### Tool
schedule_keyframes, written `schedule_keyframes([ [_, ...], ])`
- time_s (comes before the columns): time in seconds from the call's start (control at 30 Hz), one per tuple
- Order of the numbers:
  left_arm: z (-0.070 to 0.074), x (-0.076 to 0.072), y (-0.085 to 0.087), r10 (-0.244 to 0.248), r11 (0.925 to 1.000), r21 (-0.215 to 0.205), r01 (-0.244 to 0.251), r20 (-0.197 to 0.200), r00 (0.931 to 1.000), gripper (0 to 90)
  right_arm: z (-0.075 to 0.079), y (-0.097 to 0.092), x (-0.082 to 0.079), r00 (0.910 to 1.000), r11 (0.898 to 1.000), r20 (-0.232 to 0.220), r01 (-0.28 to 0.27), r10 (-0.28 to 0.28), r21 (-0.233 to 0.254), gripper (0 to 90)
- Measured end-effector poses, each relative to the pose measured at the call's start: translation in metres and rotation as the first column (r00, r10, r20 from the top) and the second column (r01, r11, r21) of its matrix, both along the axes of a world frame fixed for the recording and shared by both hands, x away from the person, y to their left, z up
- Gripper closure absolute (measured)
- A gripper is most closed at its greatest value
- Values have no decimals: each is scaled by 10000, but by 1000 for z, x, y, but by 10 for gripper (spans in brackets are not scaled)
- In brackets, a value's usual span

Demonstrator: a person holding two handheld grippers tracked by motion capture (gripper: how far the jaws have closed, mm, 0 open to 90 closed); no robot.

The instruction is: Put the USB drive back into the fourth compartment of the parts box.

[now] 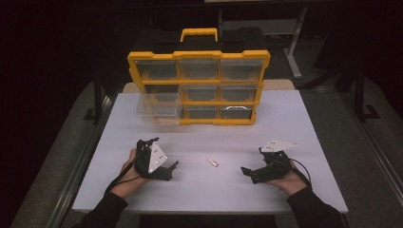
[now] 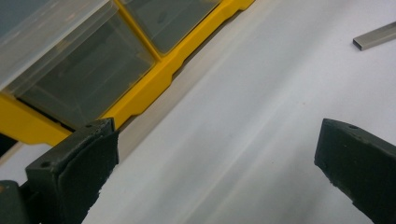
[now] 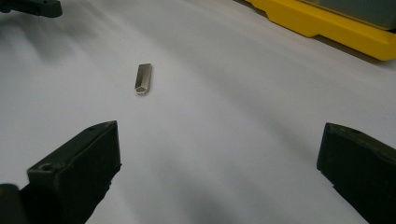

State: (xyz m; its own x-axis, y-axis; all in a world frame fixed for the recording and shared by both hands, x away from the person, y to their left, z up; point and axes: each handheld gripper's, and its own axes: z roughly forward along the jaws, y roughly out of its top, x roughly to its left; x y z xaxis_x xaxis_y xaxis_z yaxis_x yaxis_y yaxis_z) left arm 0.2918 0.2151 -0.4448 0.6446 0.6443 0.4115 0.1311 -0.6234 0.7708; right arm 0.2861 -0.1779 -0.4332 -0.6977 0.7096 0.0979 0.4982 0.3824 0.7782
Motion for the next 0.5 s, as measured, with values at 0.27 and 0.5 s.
schedule_keyframes([
  [0.27, 3, 5, 7, 223, 9933, -1114, -318, -855, 9961, 0, 0, 0, 0, 10000, 10000, -18, -6, 6, 2, 0],
  [0.5, 6, 9, 15, 325, 9750, -2119, -665, -1604, 9865, 0, 0, 0, 0, 10000, 10000, -44, -7, 7, 6, 0],
])
